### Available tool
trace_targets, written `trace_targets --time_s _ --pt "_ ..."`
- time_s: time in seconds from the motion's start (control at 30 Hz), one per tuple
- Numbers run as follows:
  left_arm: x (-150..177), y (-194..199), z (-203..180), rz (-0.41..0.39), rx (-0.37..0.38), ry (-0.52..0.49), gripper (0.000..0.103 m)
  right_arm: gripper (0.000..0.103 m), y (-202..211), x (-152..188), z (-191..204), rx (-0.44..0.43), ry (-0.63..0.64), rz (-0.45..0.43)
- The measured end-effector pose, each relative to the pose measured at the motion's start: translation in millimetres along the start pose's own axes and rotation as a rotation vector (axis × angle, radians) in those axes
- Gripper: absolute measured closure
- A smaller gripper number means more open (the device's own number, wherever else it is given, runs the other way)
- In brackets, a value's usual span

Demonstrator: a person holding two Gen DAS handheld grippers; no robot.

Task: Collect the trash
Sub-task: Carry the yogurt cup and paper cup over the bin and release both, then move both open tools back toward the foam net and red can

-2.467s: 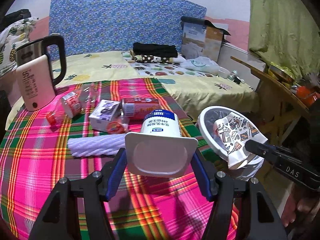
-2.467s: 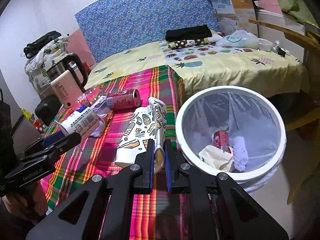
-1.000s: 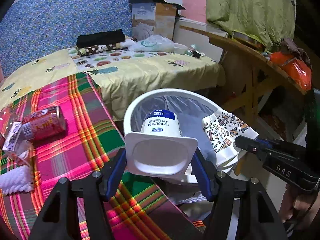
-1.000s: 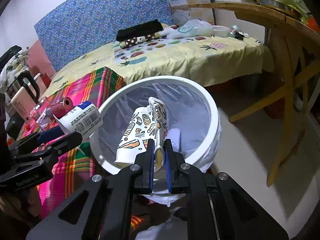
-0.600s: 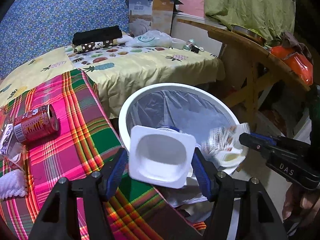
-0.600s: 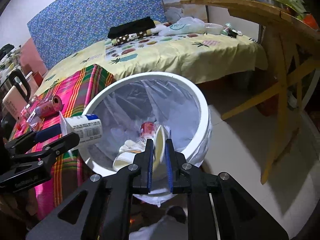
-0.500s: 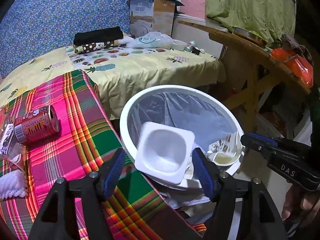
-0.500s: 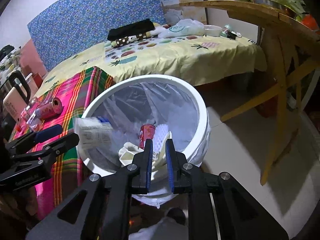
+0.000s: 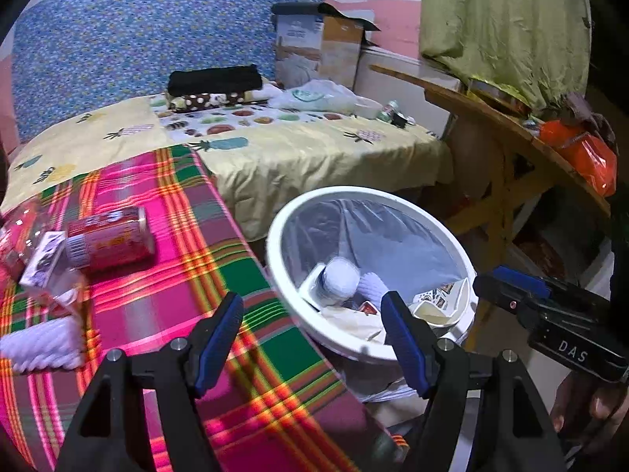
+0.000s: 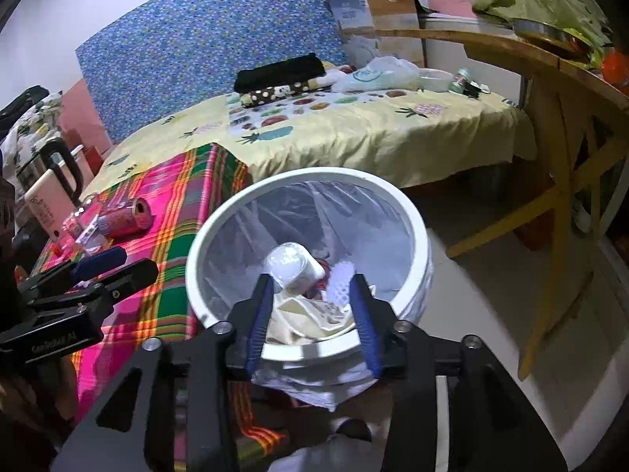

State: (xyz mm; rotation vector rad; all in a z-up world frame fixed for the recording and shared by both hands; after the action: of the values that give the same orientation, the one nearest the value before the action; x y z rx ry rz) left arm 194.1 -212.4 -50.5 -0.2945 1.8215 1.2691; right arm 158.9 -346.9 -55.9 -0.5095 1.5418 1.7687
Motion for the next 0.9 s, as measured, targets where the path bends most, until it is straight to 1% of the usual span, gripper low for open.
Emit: trace_targets --time_s 0.33,0.67,0.9 --pt "12.4 32.8 30.8 -0.021 -0.109 0.046 0.029 0.059 5.8 5.8 33.4 -0.086 0.046 0.006" --pt "32.7 61.2 58.6 -0.034 -0.177 0.089 0.029 0.059 14.1 16.9 69.8 -0.158 0.112 0.023" --pt "40.7 75.2 74.9 -0.048 -0.212 0.112 0.03 0.059 13.7 23.3 87.4 -0.187 0.151 0.05"
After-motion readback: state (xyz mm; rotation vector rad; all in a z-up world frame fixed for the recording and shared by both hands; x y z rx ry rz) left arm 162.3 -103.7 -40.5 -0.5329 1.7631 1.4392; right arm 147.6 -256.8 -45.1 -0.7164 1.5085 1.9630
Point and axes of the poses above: each gripper's, at about its wrist camera, not at the fingertips, and y roughly against the way its jaws point, z to its left, x to its underside, the point moved 9 cm from there along -y, roughly the way its jaws point, and after that the axes turned 6 degrees about -y, right-handed, at the moved point
